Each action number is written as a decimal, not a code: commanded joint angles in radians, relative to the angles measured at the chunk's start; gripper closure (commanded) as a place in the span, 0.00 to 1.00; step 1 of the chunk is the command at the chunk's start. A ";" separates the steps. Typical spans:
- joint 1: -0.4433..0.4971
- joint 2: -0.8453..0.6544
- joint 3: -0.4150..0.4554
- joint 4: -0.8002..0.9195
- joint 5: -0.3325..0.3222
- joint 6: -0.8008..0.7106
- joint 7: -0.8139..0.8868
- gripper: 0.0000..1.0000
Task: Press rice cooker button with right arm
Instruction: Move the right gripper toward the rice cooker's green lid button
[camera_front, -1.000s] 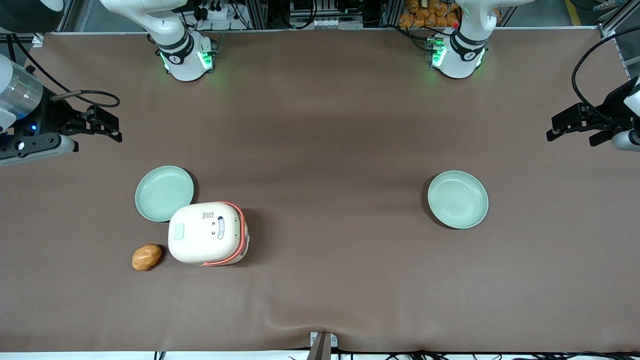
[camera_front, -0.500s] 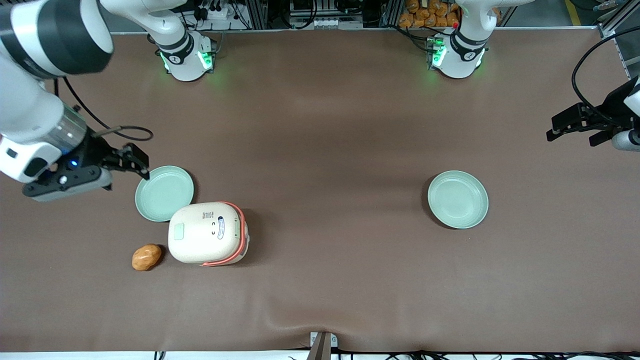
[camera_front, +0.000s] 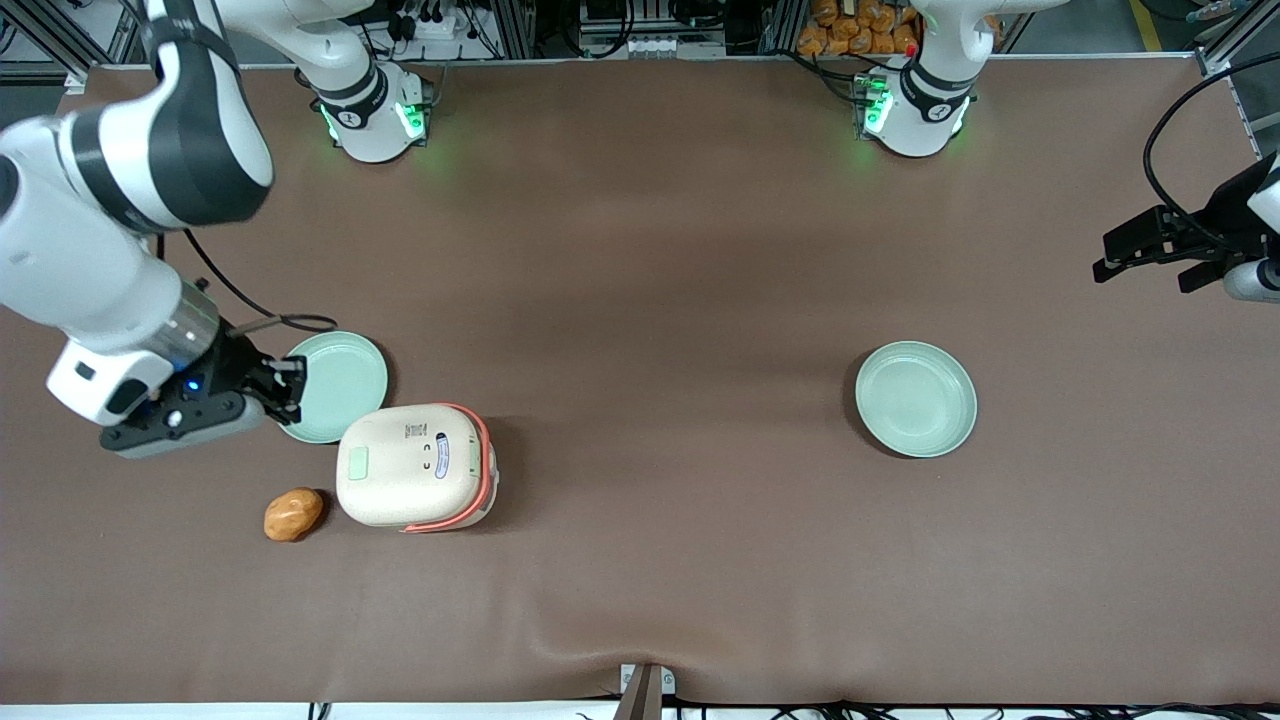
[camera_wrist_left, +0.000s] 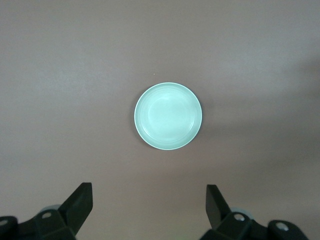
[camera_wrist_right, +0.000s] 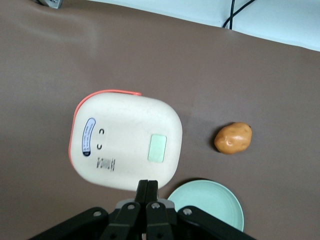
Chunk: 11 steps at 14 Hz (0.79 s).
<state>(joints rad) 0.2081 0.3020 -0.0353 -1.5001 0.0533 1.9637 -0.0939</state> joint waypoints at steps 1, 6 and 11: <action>-0.001 0.046 -0.002 0.012 0.022 0.056 0.006 1.00; -0.012 0.103 -0.003 0.012 0.039 0.109 -0.001 1.00; -0.015 0.150 -0.006 0.009 0.039 0.106 0.003 1.00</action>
<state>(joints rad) 0.2020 0.4304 -0.0447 -1.5015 0.0763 2.0648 -0.0906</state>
